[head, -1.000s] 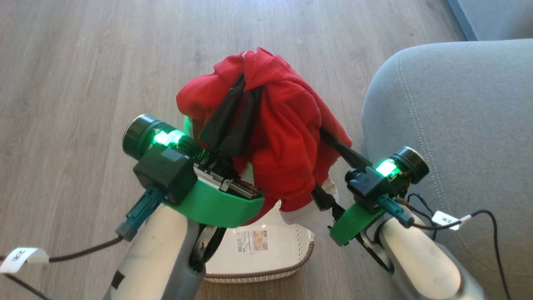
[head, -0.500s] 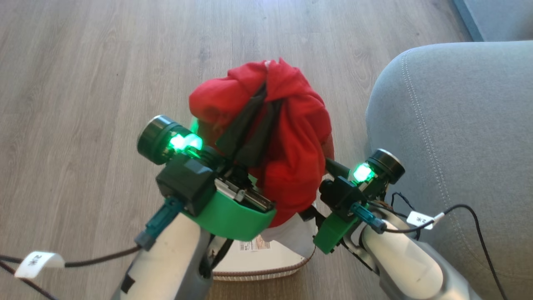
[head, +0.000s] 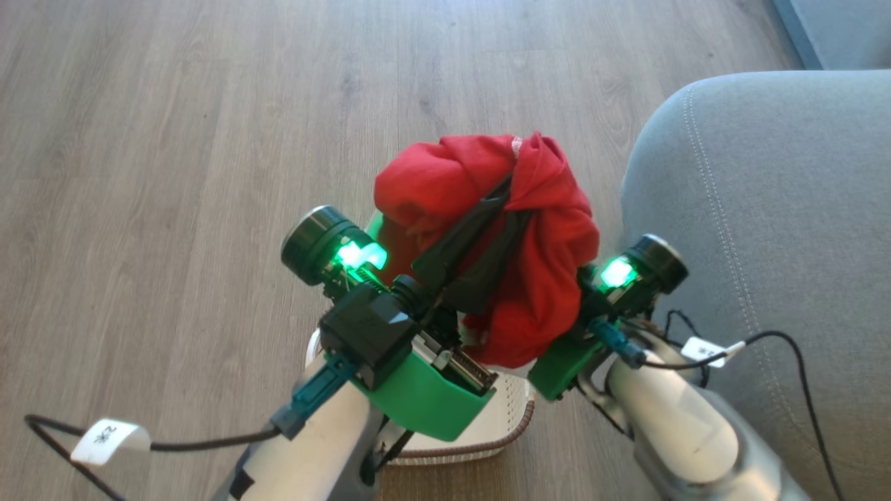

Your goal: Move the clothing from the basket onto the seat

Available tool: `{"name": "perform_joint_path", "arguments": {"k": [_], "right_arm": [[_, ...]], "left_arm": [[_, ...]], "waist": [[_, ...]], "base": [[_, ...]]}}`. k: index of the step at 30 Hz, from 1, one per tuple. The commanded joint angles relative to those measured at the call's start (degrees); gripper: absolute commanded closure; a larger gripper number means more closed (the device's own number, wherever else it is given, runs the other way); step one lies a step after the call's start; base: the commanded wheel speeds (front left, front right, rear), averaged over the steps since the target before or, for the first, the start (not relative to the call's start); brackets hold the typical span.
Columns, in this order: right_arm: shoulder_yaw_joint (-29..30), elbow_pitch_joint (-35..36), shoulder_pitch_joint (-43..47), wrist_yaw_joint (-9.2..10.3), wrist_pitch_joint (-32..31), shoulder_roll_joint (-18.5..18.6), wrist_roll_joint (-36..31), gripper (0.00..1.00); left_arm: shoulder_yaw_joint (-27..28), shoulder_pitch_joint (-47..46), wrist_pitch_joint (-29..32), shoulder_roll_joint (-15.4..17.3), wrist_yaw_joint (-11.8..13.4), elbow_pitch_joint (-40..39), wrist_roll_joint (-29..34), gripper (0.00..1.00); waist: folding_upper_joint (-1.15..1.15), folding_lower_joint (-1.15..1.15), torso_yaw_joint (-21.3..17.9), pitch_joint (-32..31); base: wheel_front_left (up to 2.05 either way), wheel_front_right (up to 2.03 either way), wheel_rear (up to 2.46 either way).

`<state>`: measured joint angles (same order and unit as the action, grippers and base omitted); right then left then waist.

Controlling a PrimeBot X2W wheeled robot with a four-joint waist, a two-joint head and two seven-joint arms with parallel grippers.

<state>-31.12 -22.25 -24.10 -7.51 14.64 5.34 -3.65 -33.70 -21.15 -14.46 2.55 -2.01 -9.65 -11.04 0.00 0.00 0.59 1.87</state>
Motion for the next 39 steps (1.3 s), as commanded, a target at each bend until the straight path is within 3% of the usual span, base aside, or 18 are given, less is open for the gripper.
{"name": "perform_joint_path", "arguments": {"k": [1,6,7,8,24,39], "right_arm": [[0.91,1.48,-2.14,0.02,0.36,-1.42,-0.69,0.0],[5.58,2.03,-1.19,0.02,0.36,-2.32,-0.8,0.0],[6.23,2.55,-0.75,0.02,0.36,-2.41,1.27,0.63],[6.08,3.01,-0.69,0.02,0.36,-2.43,2.38,1.0],[15.19,13.34,0.86,0.02,0.36,-2.46,17.08,1.0],[17.9,17.03,-0.29,0.02,0.36,-2.46,22.08,1.0]], "left_arm": [[1.38,-3.63,-0.54,0.32,-0.3,-2.17,0.1,1.0],[0.05,-3.4,-0.54,0.32,-0.95,-2.21,-0.03,1.0],[-0.36,-3.27,-0.54,0.32,-1.23,-2.17,-0.14,1.0],[-0.55,-3.18,-0.54,0.32,-1.38,-2.12,-0.25,1.0],[-0.2,-1.07,-0.54,0.32,-2.41,-0.3,-1.04,1.0],[3.03,1.31,-0.54,0.32,-2.61,4.6,-2.1,1.0]], "waist": [[0.0,0.0,0.18,-0.01],[0.0,0.0,0.92,-0.04],[0.0,0.0,1.29,-0.07],[0.0,0.0,1.46,-0.08],[0.0,0.0,2.8,-0.33],[0.0,0.0,2.3,-0.76]], "base": [[0.0,0.0,0.0],[0.0,0.0,0.0],[0.0,0.0,0.0],[0.0,0.0,0.0],[0.0,0.0,0.0],[0.0,0.0,0.0]]}}
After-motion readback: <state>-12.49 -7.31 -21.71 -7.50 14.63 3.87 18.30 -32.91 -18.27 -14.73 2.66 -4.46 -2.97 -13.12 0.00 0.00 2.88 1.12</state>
